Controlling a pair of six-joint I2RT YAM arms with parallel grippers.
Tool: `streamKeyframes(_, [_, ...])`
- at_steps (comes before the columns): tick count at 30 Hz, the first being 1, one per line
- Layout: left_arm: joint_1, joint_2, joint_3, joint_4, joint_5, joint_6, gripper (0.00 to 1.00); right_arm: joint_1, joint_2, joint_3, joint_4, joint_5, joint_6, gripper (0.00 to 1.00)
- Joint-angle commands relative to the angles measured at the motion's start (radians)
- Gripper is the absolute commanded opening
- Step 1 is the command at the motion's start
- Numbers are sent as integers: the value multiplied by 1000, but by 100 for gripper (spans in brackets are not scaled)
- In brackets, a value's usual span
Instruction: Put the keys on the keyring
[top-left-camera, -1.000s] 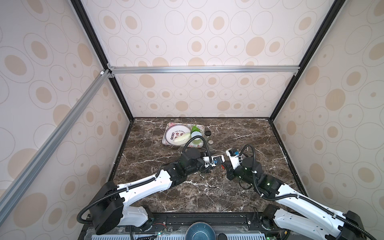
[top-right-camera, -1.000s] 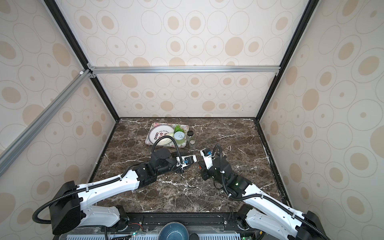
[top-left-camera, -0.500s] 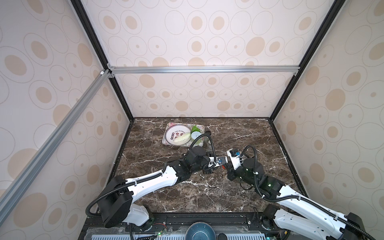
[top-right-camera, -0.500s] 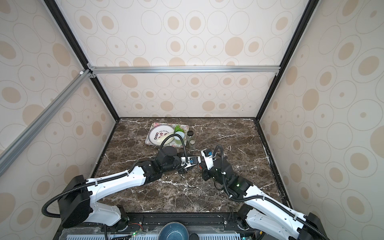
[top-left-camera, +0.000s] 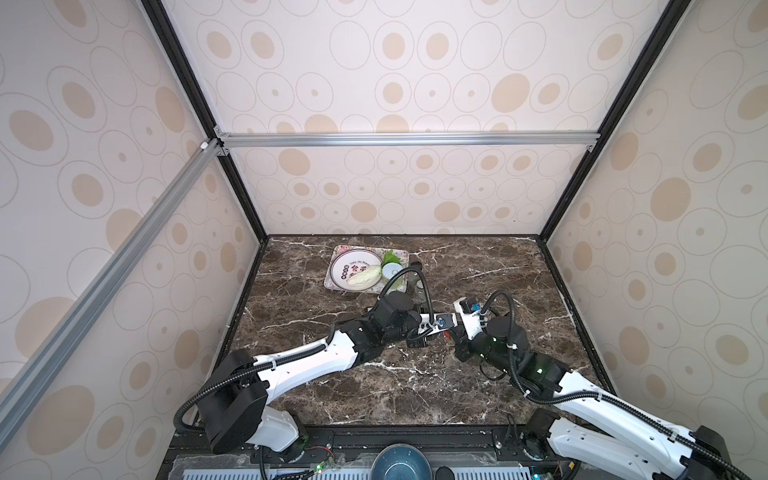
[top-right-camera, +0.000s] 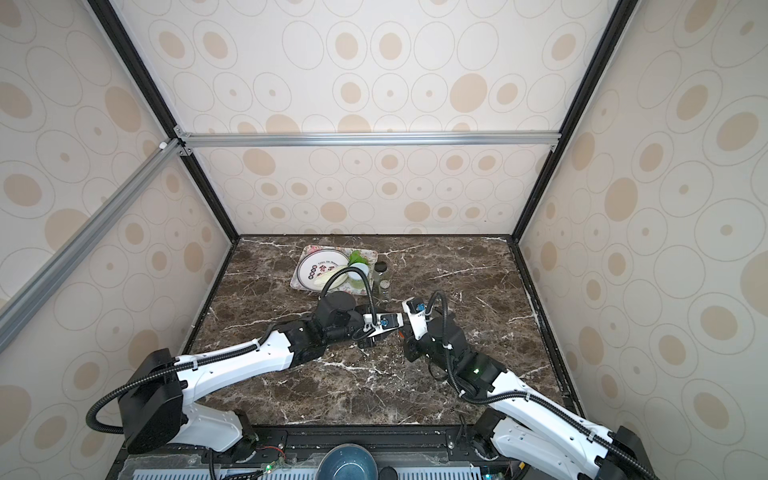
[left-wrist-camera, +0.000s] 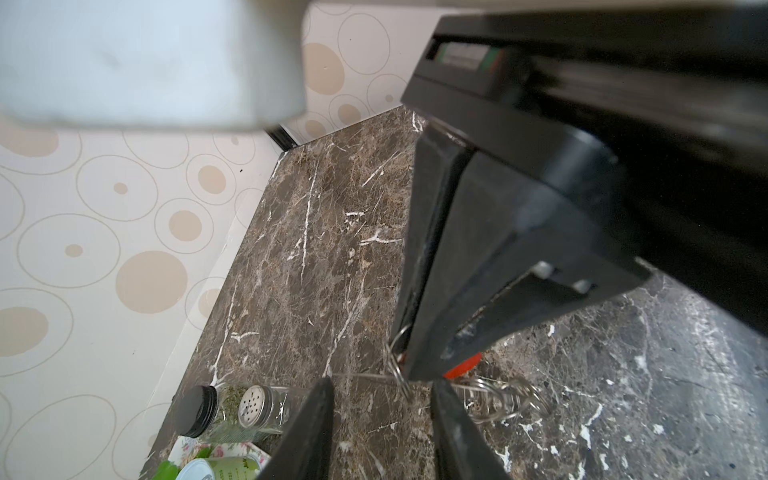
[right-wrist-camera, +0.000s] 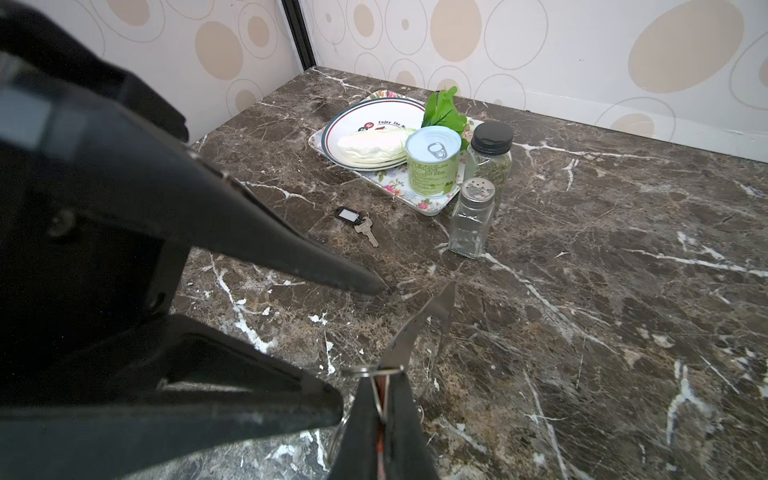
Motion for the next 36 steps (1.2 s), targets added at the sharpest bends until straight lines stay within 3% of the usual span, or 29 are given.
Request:
streamKeyframes(1, [-4, 16, 36, 36, 2, 4, 29, 9, -18, -11, 42, 5, -12, 0])
streamKeyframes(15, [-2, 39, 8, 162, -8, 4, 0, 11, -18, -13, 46, -5, -13, 0])
streamKeyframes(25, [-2, 16, -26, 217, -21, 4, 0, 11, -15, -10, 38, 32, 1, 0])
streamKeyframes(30, [0, 9, -34, 221, -43, 5, 0, 11, -11, -14, 36, 62, 7, 26])
streamKeyframes(36, [2, -6, -47, 235, -49, -2, 0, 11, -22, -34, 60, 75, 7, 29])
